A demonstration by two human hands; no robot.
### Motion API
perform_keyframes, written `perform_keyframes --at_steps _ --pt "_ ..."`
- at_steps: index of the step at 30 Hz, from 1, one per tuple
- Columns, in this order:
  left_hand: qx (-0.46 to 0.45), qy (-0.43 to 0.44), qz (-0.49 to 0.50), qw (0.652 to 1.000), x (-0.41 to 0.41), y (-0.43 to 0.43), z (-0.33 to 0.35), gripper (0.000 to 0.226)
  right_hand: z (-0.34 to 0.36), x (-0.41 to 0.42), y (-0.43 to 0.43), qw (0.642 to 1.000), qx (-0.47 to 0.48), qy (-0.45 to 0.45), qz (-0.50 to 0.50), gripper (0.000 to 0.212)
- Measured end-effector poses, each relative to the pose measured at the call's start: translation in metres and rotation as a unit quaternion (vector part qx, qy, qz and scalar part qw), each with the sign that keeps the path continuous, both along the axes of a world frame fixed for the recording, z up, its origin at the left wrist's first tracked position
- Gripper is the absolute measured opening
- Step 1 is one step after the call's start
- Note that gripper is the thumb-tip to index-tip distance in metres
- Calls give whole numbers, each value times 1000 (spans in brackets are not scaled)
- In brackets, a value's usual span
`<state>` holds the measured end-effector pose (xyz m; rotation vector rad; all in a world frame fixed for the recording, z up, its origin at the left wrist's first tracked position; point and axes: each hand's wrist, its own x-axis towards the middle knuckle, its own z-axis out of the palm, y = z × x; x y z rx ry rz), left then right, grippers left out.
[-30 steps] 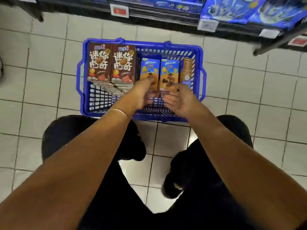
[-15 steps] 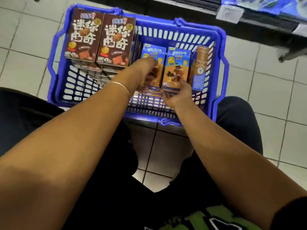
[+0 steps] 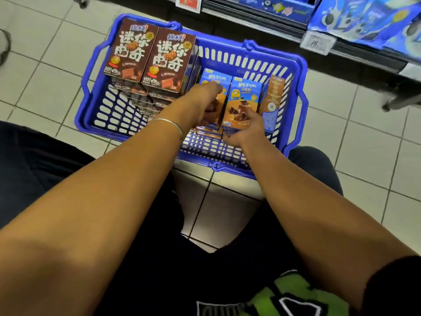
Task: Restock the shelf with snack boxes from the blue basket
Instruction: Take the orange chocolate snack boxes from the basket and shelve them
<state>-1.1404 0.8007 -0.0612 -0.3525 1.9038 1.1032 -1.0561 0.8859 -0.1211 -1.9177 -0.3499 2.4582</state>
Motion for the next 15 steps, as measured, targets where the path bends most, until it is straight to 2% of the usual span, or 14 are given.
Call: perform_keyframes --at_steps 4,7,10,15 --pt "2 7 28 1000 9 -2 -3 26 -3 -1 -5 999 10 47 4 45" --pt "7 -7 41 999 16 -5 -8 24 2 -5 -8 995 6 97 -25 46" --pt "16 2 67 998 20 -6 -14 22 11 -7 -9 995 7 79 -54 43" --pt "-1 90 75 993 20 -5 -23 16 26 -20 -5 995 -8 51 -80 26"
